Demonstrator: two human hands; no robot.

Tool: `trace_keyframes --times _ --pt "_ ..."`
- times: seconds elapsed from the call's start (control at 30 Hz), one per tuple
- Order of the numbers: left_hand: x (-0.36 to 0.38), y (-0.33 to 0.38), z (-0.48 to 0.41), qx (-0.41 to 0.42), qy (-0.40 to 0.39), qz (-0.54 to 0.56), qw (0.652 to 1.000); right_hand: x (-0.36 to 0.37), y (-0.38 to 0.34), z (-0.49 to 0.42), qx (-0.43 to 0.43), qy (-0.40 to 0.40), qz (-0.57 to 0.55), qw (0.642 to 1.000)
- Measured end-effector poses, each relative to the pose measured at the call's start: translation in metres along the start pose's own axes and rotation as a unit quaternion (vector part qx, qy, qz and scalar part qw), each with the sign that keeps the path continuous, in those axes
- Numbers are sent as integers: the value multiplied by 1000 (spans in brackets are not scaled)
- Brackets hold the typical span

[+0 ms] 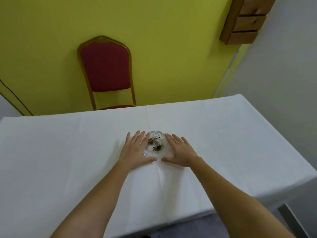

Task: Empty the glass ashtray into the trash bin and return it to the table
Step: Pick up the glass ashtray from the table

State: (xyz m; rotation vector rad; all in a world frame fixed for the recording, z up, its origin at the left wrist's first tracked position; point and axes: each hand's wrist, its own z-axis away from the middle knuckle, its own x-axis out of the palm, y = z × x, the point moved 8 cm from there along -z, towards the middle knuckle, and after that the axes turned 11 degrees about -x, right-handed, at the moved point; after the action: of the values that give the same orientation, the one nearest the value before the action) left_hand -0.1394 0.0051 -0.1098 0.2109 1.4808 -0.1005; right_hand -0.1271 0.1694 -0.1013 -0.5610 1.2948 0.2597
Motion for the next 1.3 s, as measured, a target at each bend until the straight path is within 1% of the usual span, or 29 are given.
trace_keyframes --times 0.1,0.3,0.47,0.7,0.87,1.03,1.13,1.3 --pt "1 -1 -5 19 -3 10 1000 -2 -1 -7 2 2 4 1000" --pt "0 2 -6 36 -2 18 999 0 -3 -16 0 -22 16 1000" --pt "-2 3 -9 43 8 28 999 0 -7 -21 7 -15 19 1000" --pt "-9 6 -17 72 49 31 996 -5 -7 -20 16 22 -7 1000" --pt "-16 24 -24 115 67 9 991 -11 3 -4 23 84 -19 996" --pt "-36 73 -34 170 101 12 980 -31 34 33 38 158 -29 986" --pt "-50 132 -39 222 121 26 967 -49 68 80 60 212 -38 975" --pt "-67 263 -18 324 131 49 936 -72 123 199 102 254 -4 962"
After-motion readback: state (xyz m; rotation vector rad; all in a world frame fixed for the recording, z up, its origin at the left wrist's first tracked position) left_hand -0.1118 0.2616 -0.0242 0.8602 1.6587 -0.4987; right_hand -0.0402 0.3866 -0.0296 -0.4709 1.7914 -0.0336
